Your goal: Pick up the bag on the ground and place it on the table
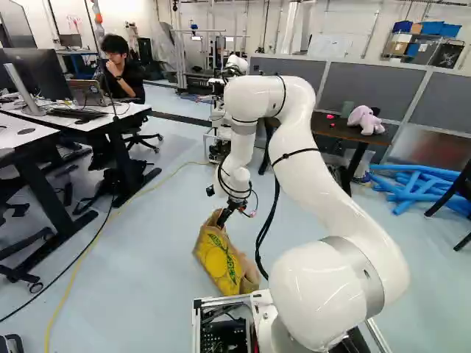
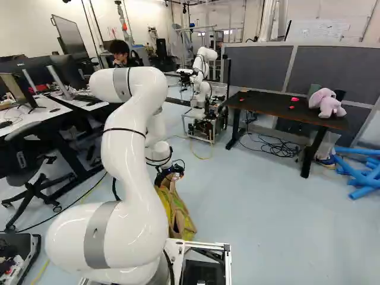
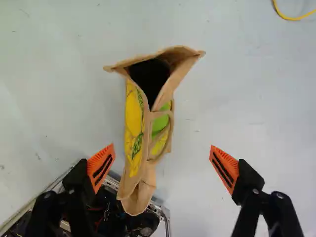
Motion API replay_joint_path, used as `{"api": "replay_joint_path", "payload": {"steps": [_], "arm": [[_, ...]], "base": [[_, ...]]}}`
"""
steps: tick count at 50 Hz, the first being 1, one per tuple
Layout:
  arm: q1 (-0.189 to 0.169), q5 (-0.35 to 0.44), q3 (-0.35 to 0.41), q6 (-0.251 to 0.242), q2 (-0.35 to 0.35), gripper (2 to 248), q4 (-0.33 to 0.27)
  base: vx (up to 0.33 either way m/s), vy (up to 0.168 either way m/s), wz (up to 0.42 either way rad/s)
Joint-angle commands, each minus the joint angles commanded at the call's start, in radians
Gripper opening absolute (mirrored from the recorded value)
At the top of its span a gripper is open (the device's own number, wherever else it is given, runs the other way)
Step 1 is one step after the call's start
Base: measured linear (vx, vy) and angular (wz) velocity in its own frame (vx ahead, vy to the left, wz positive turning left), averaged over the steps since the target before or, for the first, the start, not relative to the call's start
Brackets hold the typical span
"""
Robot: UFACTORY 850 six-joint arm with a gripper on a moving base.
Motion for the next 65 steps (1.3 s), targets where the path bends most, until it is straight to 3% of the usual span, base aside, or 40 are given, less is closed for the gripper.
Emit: {"api": "replay_joint_path", "payload": {"steps": [30, 65], "arm": [[0.004, -0.034, -0.087, 0.0, -0.119, 247, 0.004], [0.02, -0.034, -0.198, 0.0, -0.256, 247, 0.075]], "base": [[0.0, 0.0, 0.0], [0.0, 0.0, 0.0]]}}
